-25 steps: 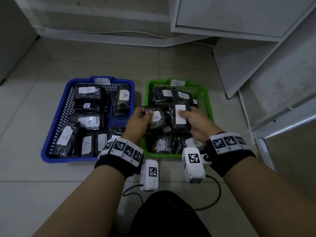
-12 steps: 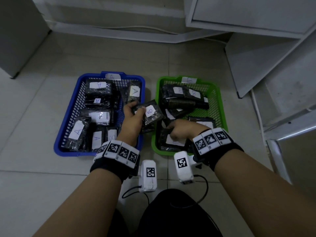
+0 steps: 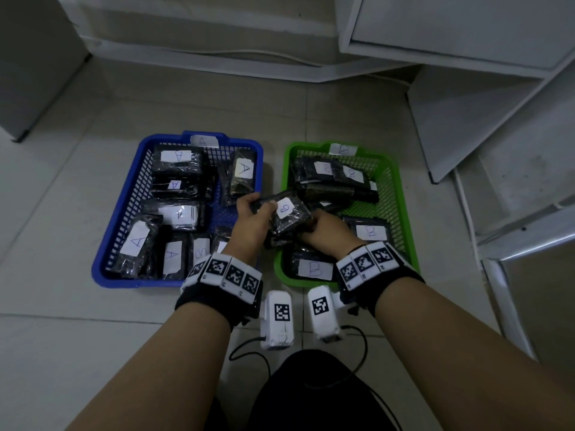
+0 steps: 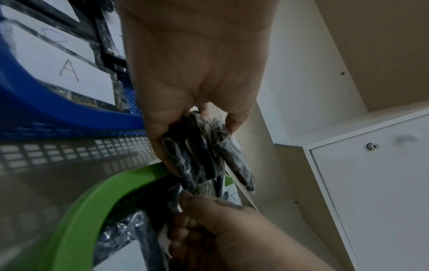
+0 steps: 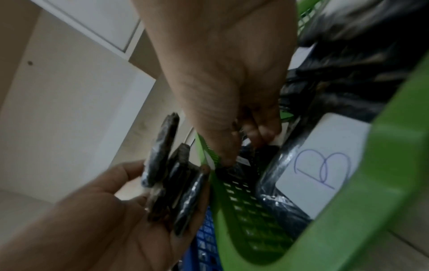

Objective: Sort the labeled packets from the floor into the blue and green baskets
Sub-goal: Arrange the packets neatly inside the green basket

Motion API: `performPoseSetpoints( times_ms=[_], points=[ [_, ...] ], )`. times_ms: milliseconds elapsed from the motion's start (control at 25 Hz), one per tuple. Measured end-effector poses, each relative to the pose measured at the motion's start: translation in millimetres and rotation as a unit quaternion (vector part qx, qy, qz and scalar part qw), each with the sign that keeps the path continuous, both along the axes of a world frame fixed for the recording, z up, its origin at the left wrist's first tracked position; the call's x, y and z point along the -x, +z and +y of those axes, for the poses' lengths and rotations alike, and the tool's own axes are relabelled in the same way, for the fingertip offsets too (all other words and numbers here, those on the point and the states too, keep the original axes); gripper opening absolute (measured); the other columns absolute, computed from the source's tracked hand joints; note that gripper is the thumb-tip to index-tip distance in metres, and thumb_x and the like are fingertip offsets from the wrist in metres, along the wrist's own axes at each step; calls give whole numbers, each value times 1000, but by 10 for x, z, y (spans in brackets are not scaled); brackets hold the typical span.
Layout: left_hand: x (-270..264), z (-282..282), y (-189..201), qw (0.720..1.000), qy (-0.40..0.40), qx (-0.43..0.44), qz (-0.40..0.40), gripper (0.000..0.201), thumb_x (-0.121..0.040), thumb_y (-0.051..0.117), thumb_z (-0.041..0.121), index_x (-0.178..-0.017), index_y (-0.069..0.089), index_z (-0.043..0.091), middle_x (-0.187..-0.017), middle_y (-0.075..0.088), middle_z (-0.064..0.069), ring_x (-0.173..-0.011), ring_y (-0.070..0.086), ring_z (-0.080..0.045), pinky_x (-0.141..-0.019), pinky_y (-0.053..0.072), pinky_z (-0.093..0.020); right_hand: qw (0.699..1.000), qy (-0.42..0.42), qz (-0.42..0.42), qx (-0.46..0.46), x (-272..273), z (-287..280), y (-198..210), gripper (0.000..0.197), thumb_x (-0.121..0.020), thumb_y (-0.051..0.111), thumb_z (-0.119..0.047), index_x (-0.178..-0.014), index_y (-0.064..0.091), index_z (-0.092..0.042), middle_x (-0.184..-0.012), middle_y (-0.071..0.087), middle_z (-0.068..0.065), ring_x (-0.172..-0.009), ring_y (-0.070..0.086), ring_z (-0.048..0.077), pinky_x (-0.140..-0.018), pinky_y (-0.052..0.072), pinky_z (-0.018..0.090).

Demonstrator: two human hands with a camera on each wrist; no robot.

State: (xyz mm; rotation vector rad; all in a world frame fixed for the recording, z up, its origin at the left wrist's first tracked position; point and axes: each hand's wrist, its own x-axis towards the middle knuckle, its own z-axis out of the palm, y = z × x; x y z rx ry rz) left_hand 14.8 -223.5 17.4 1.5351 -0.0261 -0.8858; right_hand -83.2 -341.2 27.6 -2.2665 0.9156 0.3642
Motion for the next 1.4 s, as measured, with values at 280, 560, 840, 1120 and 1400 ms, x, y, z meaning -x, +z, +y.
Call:
performPoseSetpoints(
  times_ms=[280, 560, 840, 1120, 1400],
  points=[
    [-51, 10, -88, 1000, -15, -11, -7, 49, -75, 62, 44, -119, 42, 36, -111, 63, -8, -91, 65, -28, -79, 57, -48, 991, -39, -96, -82, -189, -61, -463, 54, -70, 64, -55, -120, 54, -38, -119, 65, -6, -108, 62, 16, -99, 48, 41],
    [-84, -40, -56, 999, 20, 21, 25, 36, -87, 62, 29, -118, 42, 31, -102, 64, -8, -88, 65, -28, -80, 55, -55, 948, -245, -180, -90, 109, -133, 18, 33, -91, 49, -13, -121, 61, -20, -97, 70, 17, -64, 69, 33, -52, 58, 37],
    [14, -99, 63, 1000, 24, 18, -9, 42, -76, 65, 38, -112, 44, 35, -114, 61, -8, -94, 66, -28, -85, 53, -57, 994, -94, -16, -60, 478, -120, 284, 25, -84, 59, -1, -98, 77, -13, -113, 69, 5, -103, 63, 22, -90, 49, 24],
    [115, -67, 60, 999, 8, 25, -27, 40, -87, 62, 27, -121, 41, 31, -95, 65, -5, -82, 65, -25, -83, 55, -52, 993, 67, -36, 87, 510, -47, 112, 36, -79, 70, -13, -114, 60, -14, -117, 54, 13, -109, 54, 30, -81, 41, 28],
    [108, -48, 68, 997, -57, -18, -39, 78, -66, 77, 49, -130, 33, 36, -127, 55, -4, -109, 60, -24, -95, 49, -47, 993, 76, -10, 87, 451, -125, 133, 31, -95, 51, -18, -123, 65, -17, -122, 62, 10, -117, 51, 31, -93, 44, 31]
  ],
)
